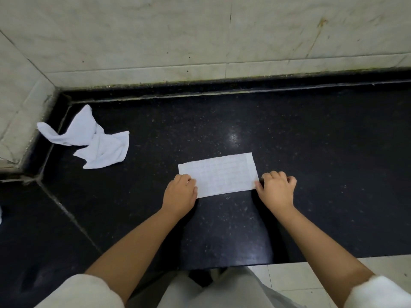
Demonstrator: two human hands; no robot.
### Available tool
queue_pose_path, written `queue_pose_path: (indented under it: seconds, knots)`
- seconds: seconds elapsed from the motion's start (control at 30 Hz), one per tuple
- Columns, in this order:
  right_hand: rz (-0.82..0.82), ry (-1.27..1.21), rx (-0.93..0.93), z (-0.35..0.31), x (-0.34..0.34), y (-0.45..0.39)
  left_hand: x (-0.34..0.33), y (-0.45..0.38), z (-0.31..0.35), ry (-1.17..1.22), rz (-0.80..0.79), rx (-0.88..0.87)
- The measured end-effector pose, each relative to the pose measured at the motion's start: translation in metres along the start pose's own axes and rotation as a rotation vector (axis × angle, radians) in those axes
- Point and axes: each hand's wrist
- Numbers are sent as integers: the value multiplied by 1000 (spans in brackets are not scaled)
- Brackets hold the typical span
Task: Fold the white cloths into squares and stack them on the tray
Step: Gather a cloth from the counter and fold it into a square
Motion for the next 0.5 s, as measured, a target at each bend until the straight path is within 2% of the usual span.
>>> queue_pose_path:
  seconds: [0.07, 0.17, 0.3, 0.5]
  knots:
    - [-69, 91, -63, -5, 4, -2, -2, -13, 10, 73, -28, 135]
    - [-123, 110, -117, -17, 4, -6, -6, -29, 14, 117, -191, 269]
    - [-219, 56, -276, -33, 7, -9, -17, -31, 11, 119, -284, 318]
    - [-323, 120, -382, -47, 4, -6, -24, -28, 10, 118, -253, 321]
Point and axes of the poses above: each hand's wrist, its own y-axis away from the middle knuckle, its own x-axis out of the back of the hand, z = x × y, and after that the axes turned 11 degrees about -x, right-handed
